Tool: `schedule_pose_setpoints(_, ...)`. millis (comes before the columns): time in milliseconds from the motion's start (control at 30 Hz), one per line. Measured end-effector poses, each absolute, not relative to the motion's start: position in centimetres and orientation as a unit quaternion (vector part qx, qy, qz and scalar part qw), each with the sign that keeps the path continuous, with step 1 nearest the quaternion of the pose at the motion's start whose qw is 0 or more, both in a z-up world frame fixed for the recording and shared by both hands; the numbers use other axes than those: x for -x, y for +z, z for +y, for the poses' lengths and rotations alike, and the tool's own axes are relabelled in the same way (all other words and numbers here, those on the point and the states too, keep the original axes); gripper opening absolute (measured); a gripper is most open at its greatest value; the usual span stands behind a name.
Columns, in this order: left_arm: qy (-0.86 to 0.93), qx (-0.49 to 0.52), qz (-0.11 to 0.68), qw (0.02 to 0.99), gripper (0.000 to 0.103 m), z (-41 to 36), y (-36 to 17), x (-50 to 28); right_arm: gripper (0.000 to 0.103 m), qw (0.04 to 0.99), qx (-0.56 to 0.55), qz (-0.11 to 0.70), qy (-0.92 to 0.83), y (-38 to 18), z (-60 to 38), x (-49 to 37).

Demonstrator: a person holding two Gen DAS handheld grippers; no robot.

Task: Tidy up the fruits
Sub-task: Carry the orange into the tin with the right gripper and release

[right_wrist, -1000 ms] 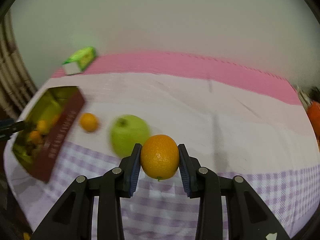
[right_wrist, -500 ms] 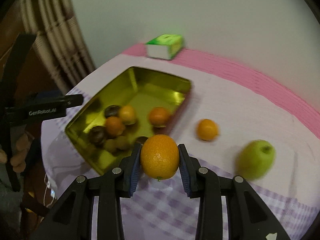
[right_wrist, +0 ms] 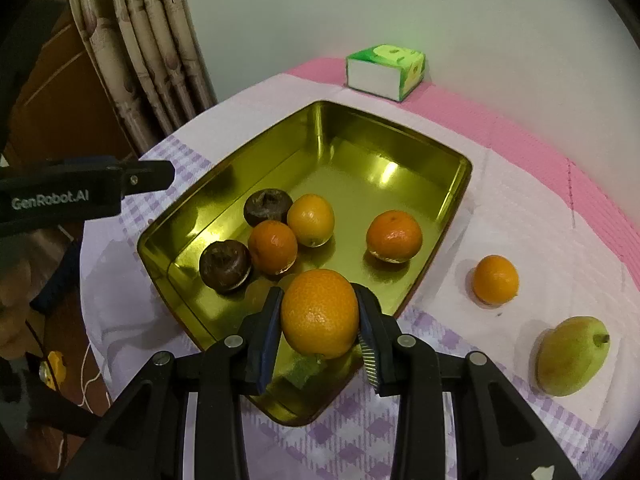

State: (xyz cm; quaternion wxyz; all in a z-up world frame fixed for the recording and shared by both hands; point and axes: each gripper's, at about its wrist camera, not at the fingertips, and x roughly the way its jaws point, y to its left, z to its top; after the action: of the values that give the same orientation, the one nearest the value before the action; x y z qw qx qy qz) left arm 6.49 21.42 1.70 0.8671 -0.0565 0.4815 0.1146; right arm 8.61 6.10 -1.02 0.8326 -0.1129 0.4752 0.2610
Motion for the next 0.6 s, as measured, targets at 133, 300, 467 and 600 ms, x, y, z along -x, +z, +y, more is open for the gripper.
schedule_pose_setpoints(133, 0.114, 0.058, 0.482, 0.867, 0.077, 21.3, 1.5, -6.5, 0.033, 0.829, 0.118, 0.479, 0.262, -1.6, 6.3, -8.7)
schedule_pose_setpoints(300, 0.113, 0.057, 0.483, 0.866, 0.077, 21.3, 1.3, -6.6, 0.033, 0.827, 0.130, 0.478, 0.265, -2.1, 6.8, -8.8)
schedule_pose_setpoints(467, 0.112, 0.057, 0.482, 0.867, 0.077, 21.2, 1.2, -6.6, 0.033, 0.827, 0.138, 0.477, 0.265, -2.6, 7.4, -8.8)
schedule_pose_setpoints(600, 0.112, 0.056, 0.483, 0.866, 0.077, 21.2, 1.1, -6.6, 0.034, 0.827, 0.140, 0.476, 0.264, -2.6, 7.5, -8.8)
